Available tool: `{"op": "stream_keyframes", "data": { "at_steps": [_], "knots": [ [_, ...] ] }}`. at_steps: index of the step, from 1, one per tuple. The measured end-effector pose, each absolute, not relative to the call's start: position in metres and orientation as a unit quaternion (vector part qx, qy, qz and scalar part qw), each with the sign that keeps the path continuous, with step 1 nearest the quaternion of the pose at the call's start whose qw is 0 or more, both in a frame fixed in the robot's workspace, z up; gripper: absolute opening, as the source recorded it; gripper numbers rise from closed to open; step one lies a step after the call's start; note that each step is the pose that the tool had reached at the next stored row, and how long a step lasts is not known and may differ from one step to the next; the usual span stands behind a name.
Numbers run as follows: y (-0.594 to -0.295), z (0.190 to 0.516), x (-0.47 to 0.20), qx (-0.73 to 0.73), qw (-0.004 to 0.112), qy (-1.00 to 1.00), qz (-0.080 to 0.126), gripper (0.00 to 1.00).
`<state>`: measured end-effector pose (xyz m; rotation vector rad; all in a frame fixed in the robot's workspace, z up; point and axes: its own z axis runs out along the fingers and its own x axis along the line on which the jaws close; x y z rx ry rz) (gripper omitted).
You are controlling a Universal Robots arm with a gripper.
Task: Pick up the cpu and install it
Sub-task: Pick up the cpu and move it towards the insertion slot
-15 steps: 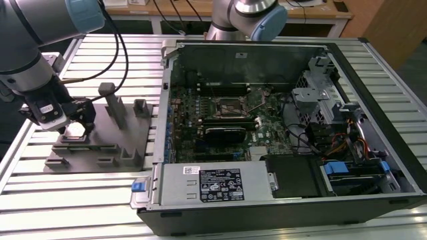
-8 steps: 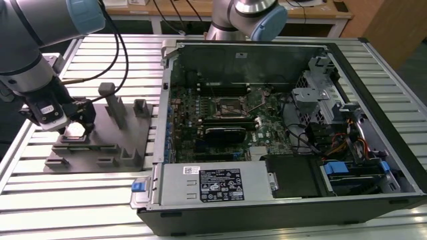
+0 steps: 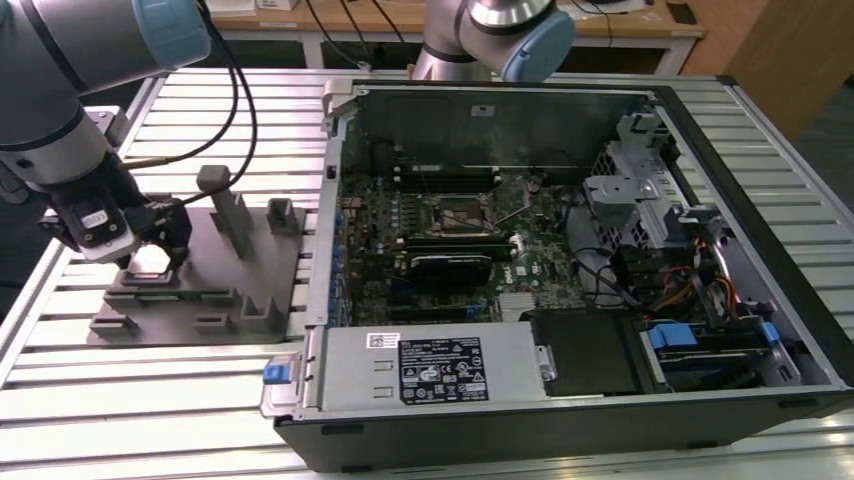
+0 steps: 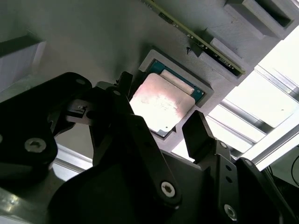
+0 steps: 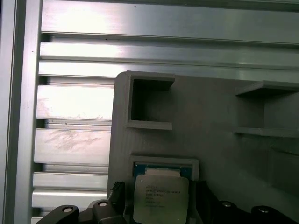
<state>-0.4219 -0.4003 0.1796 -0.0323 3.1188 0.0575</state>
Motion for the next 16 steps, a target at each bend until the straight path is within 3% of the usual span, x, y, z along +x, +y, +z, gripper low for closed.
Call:
{"op": "stream_keyframes", "data": {
  "at_steps": [3, 4, 16],
  "knots": [
    [-0.4003, 0.1796, -0.4219, -0.010, 0.011, 1.000, 0.018, 0.69],
    [-0.4003, 0.1796, -0.4219, -0.010, 0.011, 1.000, 0.018, 0.62],
    [-0.4003, 0.1809, -0.4219, -0.010, 0.011, 1.000, 0.018, 0.62]
  ]
}}
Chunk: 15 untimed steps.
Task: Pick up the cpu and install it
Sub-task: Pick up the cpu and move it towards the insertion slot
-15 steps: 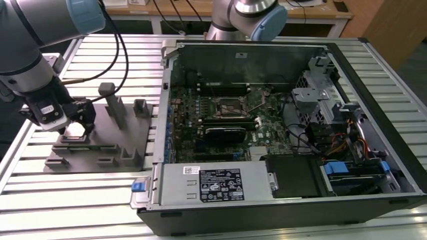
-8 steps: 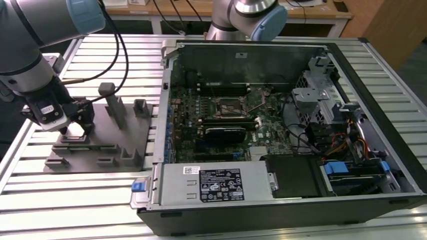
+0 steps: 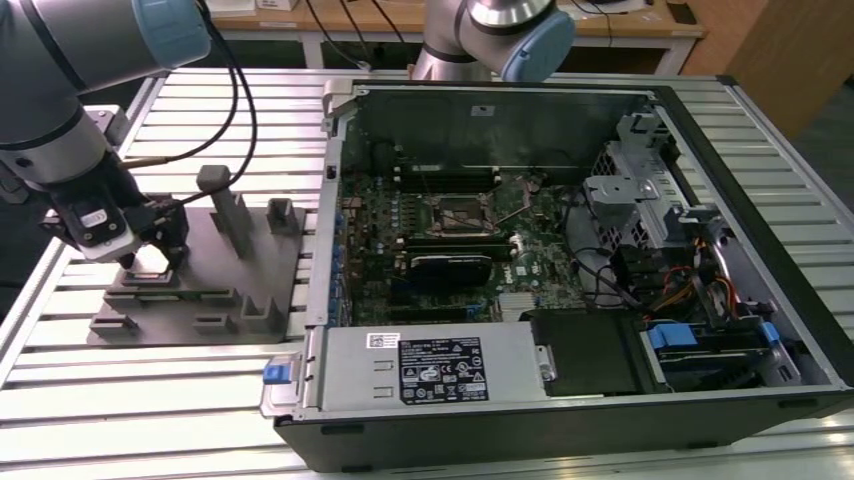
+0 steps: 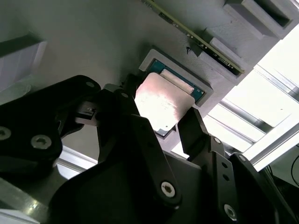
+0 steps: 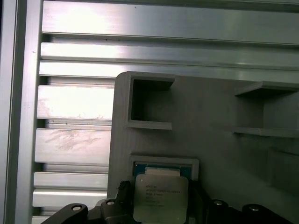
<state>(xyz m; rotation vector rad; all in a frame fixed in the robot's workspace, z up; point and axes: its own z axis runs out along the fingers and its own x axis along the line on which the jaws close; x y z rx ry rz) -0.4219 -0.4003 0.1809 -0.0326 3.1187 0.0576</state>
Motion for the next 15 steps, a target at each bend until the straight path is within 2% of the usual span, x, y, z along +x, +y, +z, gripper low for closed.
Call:
{"op": "stream_keyframes", "data": {
  "at_steps": [9, 11, 15],
  "knots": [
    [-0.4002, 0.1829, -0.4219, -0.010, 0.011, 1.000, 0.018, 0.62],
    [-0.4003, 0.1830, -0.4219, -0.010, 0.011, 1.000, 0.018, 0.55],
    [-0.4002, 0.1830, -0.4219, -0.010, 0.011, 1.000, 0.018, 0.54]
  ]
}}
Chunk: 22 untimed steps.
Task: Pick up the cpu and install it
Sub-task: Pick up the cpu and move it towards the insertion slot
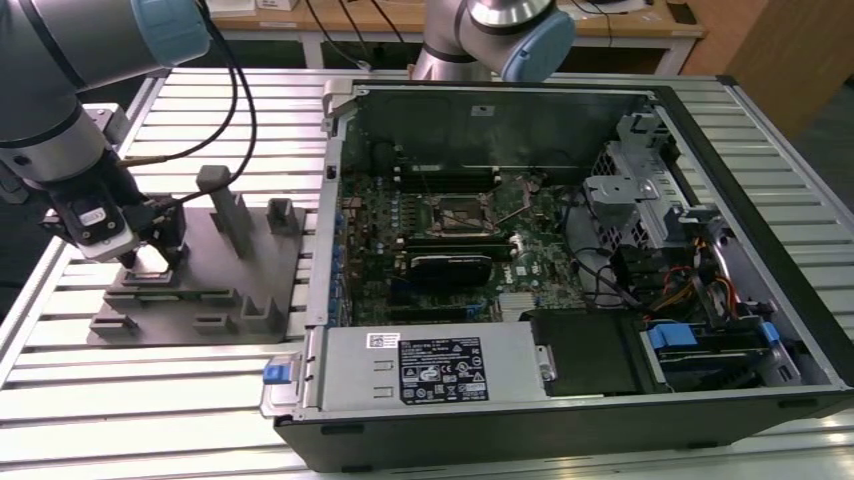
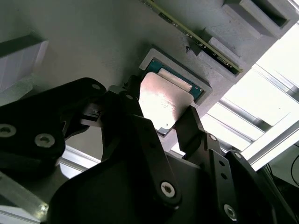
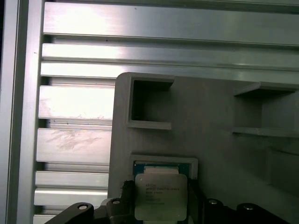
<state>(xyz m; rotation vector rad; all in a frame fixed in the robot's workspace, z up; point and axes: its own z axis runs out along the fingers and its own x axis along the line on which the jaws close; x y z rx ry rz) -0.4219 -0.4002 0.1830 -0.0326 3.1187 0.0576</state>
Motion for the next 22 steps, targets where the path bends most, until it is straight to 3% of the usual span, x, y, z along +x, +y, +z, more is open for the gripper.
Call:
{"op": "stream_keyframes", "data": {
  "at_steps": [22],
  "knots": [
    [-0.400, 0.201, -0.422, -0.010, 0.011, 1.000, 0.019, 0.54]
  ]
}}
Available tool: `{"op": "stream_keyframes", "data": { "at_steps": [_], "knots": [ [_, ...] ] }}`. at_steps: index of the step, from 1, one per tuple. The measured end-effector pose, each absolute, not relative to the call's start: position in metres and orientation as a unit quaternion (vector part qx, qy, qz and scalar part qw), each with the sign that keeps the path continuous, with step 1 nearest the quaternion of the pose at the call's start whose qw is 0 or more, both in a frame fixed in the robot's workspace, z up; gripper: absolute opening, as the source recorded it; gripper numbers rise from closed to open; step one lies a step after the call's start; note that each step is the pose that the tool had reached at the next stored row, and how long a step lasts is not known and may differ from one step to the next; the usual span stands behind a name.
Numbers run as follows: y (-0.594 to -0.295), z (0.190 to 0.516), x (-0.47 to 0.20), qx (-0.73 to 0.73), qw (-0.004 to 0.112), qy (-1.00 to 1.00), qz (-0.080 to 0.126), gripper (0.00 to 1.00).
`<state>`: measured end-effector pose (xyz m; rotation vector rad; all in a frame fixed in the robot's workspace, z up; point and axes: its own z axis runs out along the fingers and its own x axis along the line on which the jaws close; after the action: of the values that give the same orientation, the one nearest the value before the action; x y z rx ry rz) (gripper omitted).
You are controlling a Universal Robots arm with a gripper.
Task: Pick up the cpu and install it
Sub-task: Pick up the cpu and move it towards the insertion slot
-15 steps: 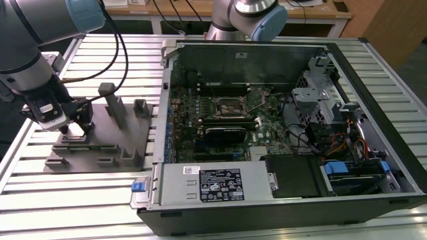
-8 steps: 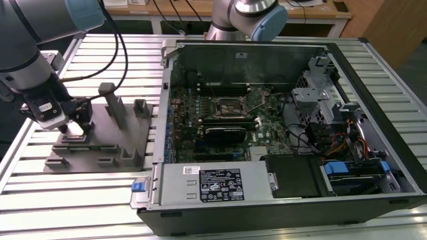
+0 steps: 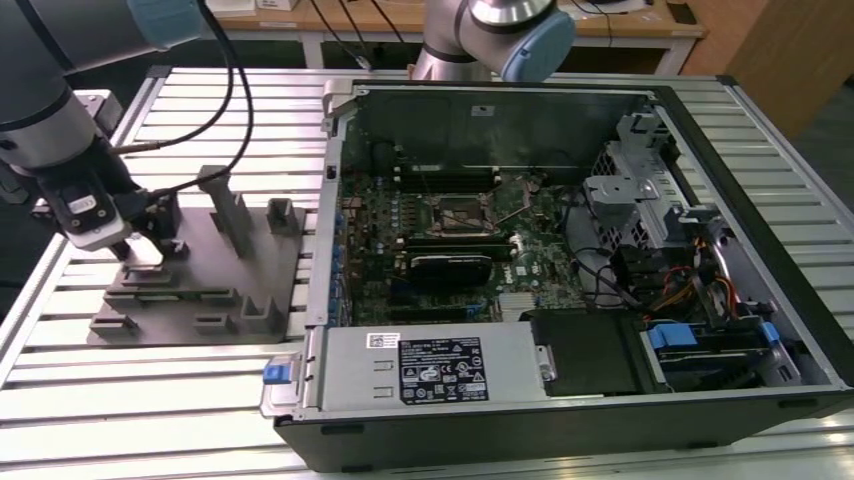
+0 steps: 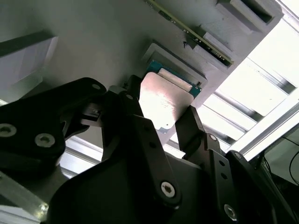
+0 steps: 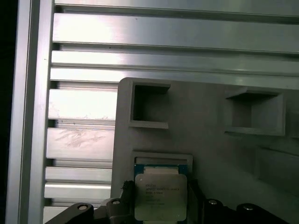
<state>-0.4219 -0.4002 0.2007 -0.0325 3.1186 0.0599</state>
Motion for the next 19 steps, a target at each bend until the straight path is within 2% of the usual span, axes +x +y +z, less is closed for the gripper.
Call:
{"op": "stream_keyframes", "data": {
  "at_steps": [19],
  "knots": [
    [-0.400, 0.234, -0.422, -0.010, 0.011, 1.000, 0.020, 0.54]
  ]
}}
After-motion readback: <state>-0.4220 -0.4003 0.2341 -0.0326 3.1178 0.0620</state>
